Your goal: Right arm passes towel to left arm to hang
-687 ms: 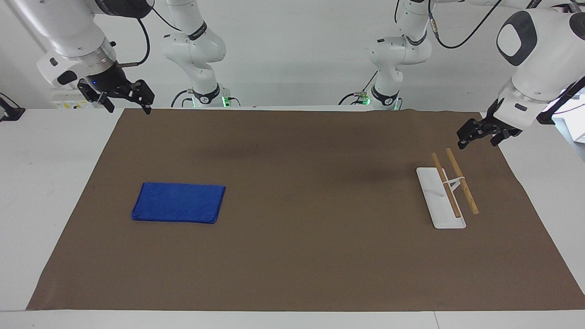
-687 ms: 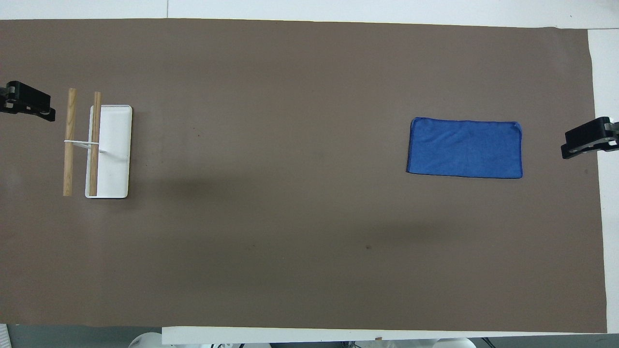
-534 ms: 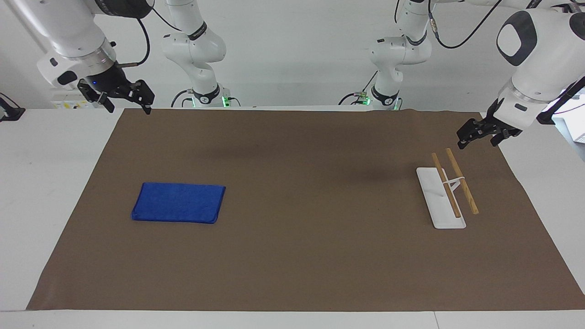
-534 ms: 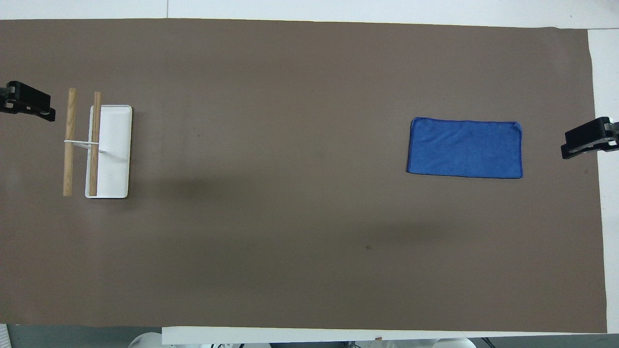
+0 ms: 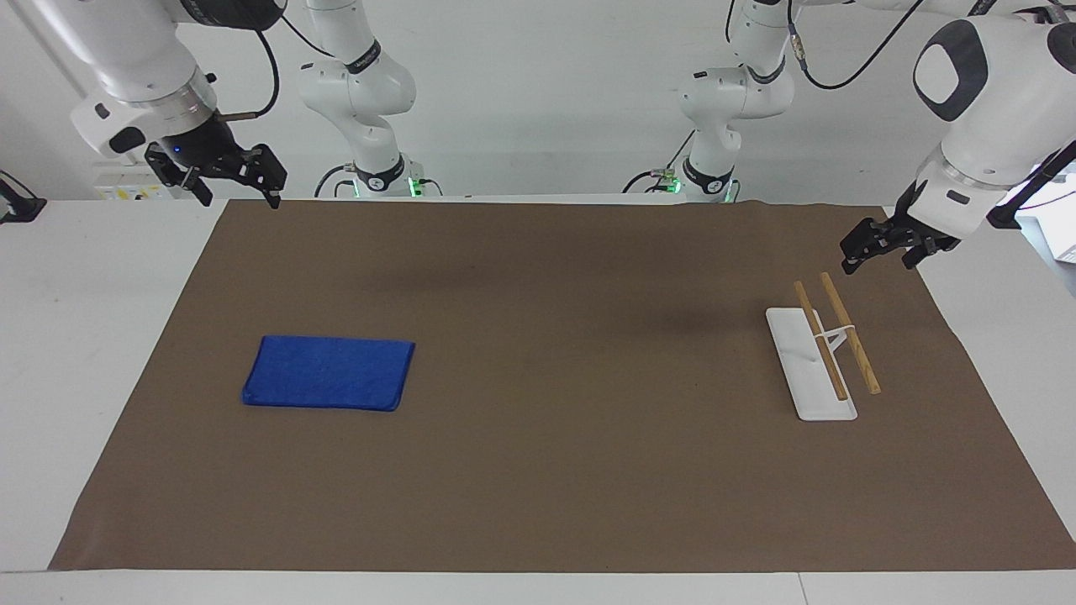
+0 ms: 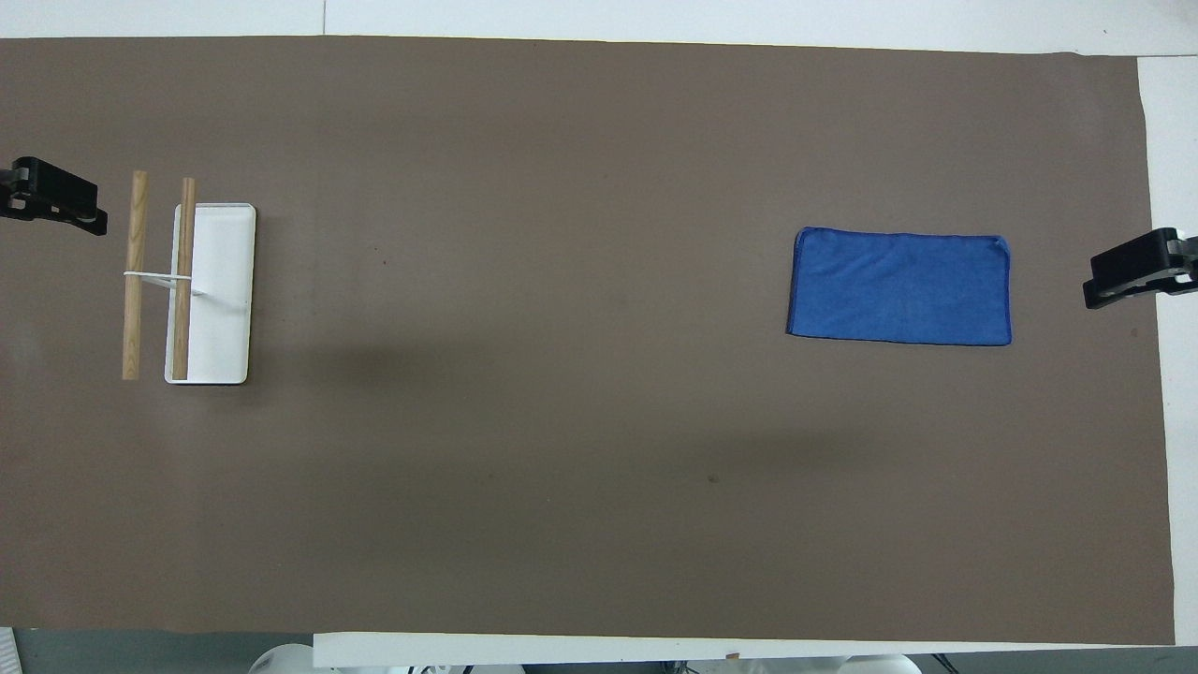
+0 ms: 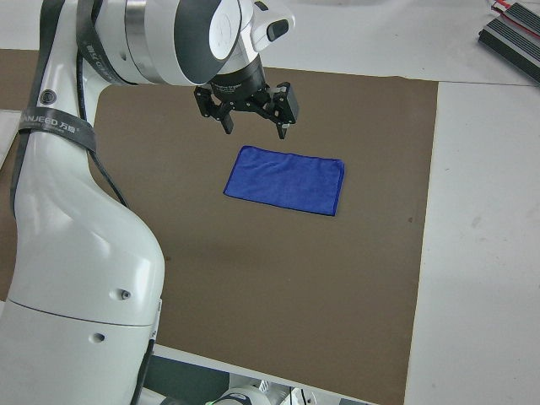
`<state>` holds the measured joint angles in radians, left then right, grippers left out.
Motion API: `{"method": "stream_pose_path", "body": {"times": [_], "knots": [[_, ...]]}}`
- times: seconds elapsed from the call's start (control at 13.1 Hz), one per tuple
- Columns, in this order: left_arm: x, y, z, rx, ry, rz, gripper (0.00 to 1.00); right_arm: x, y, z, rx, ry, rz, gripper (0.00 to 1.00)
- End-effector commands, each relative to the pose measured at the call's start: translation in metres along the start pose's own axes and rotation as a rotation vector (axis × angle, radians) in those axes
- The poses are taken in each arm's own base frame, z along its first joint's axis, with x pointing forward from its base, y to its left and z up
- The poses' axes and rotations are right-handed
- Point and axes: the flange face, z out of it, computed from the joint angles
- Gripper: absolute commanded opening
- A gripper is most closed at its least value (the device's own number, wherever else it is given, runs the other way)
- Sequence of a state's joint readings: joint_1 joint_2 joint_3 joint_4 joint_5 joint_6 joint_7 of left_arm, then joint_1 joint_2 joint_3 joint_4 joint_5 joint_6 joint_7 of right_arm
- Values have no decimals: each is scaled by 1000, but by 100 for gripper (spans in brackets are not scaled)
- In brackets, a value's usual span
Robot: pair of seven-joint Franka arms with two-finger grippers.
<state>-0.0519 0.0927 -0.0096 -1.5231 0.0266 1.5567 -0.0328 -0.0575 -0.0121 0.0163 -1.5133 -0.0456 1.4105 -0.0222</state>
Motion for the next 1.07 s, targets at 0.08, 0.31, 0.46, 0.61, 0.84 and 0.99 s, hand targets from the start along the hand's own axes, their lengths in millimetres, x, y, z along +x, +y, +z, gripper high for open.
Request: {"method": "stream_pose_path", "body": {"times": [0.08, 0.31, 0.46, 0.61, 0.84, 0.99], "knots": [[-4, -3, -2, 13, -6, 12, 100, 32, -12, 79, 19, 60, -33, 99], [-4, -3, -2, 13, -6, 11, 100, 58, -19, 179, 20, 84, -42, 99], [-4, -3, -2, 13, -7, 12, 100, 63, -20, 240, 24, 86, -42, 99], [-4, -3, -2, 13, -6, 12, 100, 61, -19, 279, 26, 71, -37, 92], [-4, -3, -2, 13, -6, 12, 100, 69, -24, 320, 30, 36, -49, 86], [-4, -3, -2, 13, -7, 12, 100, 72, -26, 332, 31, 37, -48, 83]]}}
